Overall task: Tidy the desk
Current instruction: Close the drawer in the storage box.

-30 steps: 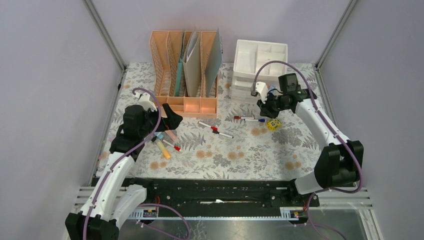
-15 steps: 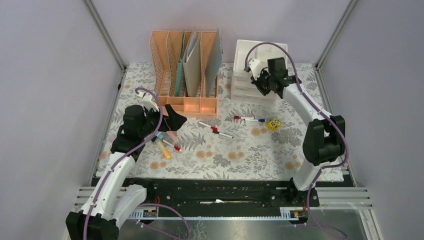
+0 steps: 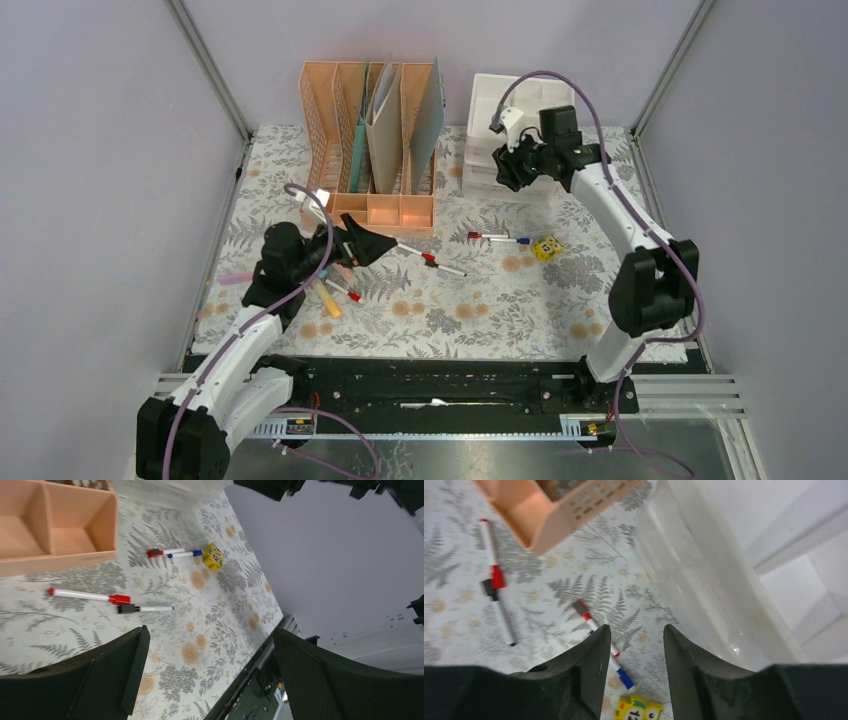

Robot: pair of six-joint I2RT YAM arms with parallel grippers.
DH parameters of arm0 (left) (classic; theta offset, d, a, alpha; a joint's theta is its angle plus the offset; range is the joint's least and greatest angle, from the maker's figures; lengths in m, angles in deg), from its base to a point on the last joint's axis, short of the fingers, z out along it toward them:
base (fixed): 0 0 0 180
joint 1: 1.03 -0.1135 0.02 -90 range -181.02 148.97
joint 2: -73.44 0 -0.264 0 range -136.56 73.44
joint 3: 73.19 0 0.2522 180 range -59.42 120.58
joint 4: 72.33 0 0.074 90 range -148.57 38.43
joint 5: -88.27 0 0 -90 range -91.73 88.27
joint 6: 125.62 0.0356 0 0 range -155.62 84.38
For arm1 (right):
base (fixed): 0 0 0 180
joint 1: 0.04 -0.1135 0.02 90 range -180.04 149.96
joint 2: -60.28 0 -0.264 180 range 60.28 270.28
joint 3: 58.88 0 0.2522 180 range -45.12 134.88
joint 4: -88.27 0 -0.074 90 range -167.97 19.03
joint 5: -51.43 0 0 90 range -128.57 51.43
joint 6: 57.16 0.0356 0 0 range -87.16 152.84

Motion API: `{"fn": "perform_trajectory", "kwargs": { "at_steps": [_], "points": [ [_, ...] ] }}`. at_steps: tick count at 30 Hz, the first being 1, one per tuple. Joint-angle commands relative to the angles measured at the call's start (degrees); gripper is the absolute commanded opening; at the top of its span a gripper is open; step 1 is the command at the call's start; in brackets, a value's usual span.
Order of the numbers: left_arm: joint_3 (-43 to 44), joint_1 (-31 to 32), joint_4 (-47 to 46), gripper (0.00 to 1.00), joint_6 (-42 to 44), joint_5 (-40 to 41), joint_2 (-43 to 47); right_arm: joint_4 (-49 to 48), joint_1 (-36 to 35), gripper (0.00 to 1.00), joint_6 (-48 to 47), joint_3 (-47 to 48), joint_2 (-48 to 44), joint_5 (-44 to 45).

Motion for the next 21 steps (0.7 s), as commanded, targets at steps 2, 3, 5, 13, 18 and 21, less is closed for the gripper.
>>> {"fn": "perform_trajectory", "kwargs": {
  "at_steps": [2, 3, 5, 13, 18, 21],
  "points": [
    [-0.52, 6.46, -12.76, 0.99, -4.66, 4.01, -2.78, 2.27, 3.30, 0.54, 7.13, 2.31, -8.64, -13.97],
    [-0.54, 7.79, -13.49, 0.99, -4.84, 5.47, -3.34, 2.27, 4.38, 0.54, 8.47, 3.40, -8.35, -14.85],
    [-0.43, 11.13, -14.69, 0.99, -5.18, 8.04, -4.82, 2.27, 6.08, 0.55, 10.42, 5.98, -7.30, -14.95],
    [2.86, 19.97, -24.68, 0.99, -8.99, 14.97, -16.59, -2.00, 10.60, 0.61, 20.47, 9.42, -4.46, -15.75],
    [7.57, 22.98, -26.27, 0.99, -8.32, 16.61, -25.50, -5.10, 10.68, 0.61, 24.94, 8.61, -4.31, -10.19],
    [9.68, 24.04, -27.44, 0.99, -8.08, 17.41, -29.56, -6.60, 10.91, 0.62, 25.07, 7.37, -5.48, -5.06]
  ]
}}
